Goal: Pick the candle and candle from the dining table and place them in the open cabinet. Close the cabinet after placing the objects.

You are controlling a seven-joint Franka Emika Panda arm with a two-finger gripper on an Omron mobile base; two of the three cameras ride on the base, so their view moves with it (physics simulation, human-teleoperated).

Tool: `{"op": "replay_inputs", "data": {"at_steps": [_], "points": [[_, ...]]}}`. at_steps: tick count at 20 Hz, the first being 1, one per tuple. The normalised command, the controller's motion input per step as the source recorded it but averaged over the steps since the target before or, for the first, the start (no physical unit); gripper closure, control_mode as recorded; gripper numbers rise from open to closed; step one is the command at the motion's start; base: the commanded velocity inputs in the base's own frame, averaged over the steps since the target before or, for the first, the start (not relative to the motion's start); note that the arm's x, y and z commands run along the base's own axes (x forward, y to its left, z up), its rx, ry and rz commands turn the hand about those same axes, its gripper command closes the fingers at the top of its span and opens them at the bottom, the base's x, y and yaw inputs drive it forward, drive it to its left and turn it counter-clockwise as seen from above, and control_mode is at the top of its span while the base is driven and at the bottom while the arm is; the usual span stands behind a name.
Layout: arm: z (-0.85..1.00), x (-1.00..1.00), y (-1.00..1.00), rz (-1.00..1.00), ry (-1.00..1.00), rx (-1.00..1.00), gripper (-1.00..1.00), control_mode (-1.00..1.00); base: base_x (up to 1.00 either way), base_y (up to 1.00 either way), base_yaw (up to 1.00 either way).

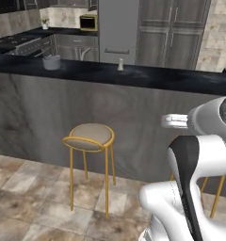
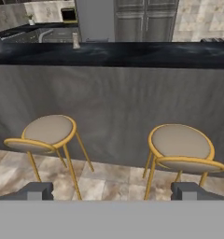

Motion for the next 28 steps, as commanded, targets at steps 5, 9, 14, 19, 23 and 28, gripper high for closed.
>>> {"op": "replay_inputs", "data": {"at_steps": [5,9,14,19,23,28], "points": [[0.0,0.0,0.0,0.0,0.0,0.0,-1.0,1.0,0.32,0.0,0.0],[0.0,0.0,0.0,0.0,0.0,0.0,-1.0,1.0,0.31,0.0,0.0],[0.0,0.0,0.0,0.0,0.0,0.0,-1.0,1.0,0.33,0.0,0.0],[0.0,0.0,0.0,0.0,0.0,0.0,-1.0,1.0,0.34,0.0,0.02],[0.0,0.0,0.0,0.0,0.0,0.0,-1.0,1.0,0.36,0.0,0.03],[0.0,0.0,0.0,0.0,0.0,0.0,-1.0,1.0,0.38,0.0,0.03]]}}
